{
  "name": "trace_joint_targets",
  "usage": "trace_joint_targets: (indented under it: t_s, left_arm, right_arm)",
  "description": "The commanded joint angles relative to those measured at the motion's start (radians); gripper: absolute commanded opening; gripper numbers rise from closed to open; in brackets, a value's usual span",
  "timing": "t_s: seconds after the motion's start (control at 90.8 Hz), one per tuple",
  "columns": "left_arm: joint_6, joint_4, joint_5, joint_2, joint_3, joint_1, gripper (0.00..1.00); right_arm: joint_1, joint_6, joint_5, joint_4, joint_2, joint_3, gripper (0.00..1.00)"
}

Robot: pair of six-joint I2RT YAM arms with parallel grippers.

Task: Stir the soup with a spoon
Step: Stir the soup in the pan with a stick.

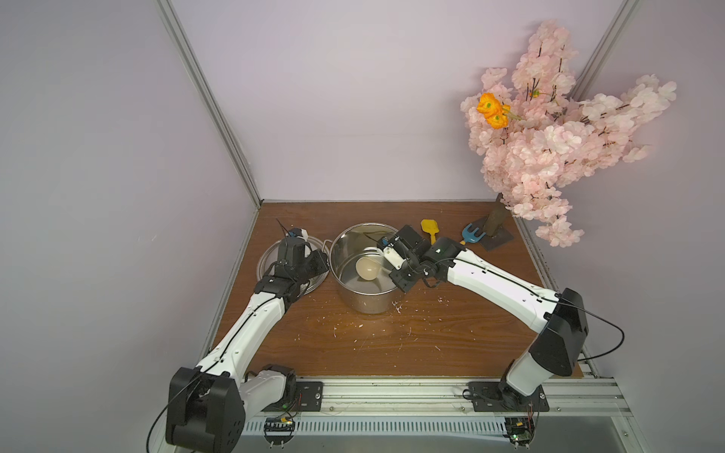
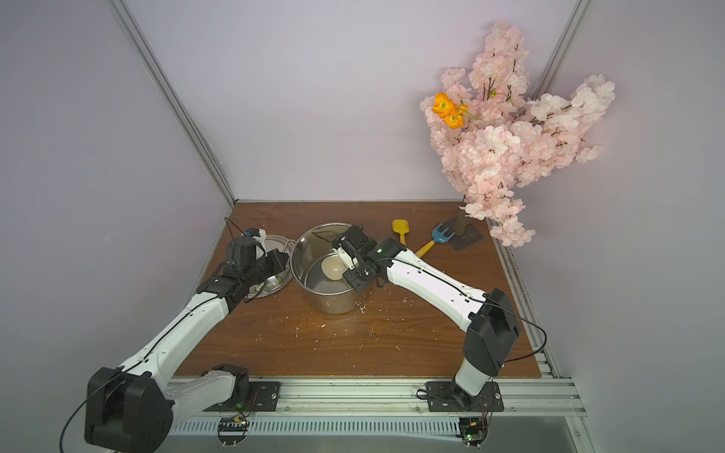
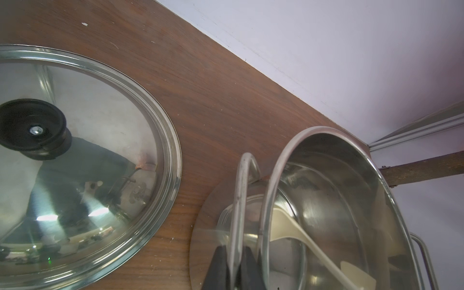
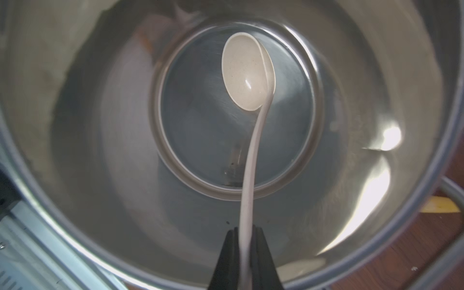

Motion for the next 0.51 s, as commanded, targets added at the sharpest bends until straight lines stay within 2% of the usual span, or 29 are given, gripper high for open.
trace_joint_targets:
  t_s: [0.0,0.121,0.253,0.495]
  left_arm:
    - [0.048,-0.023,0.030,0.002,-0.009,0.000,0.11]
    - [0.048,-0.023,0.031,0.002,-0.008,0.000,0.11]
    - [0.048,-0.021,0.035,0.003,-0.011,0.000,0.11]
    - [0.046,-0.020,0.043,0.002,-0.011,0.000,0.11]
  right_arm:
    - [-0.039,0.004,0.051,0.007,-0.010,0.009,0.00]
    - [-0.055,-0.001,0.051,0.007,0.036,0.063,0.00]
    - [-0.052,-0.002,-0.014,0.014,0.105,0.154,0.00]
    - [0.042,-0.003,-0.064,-0.029,0.229,0.339,0.00]
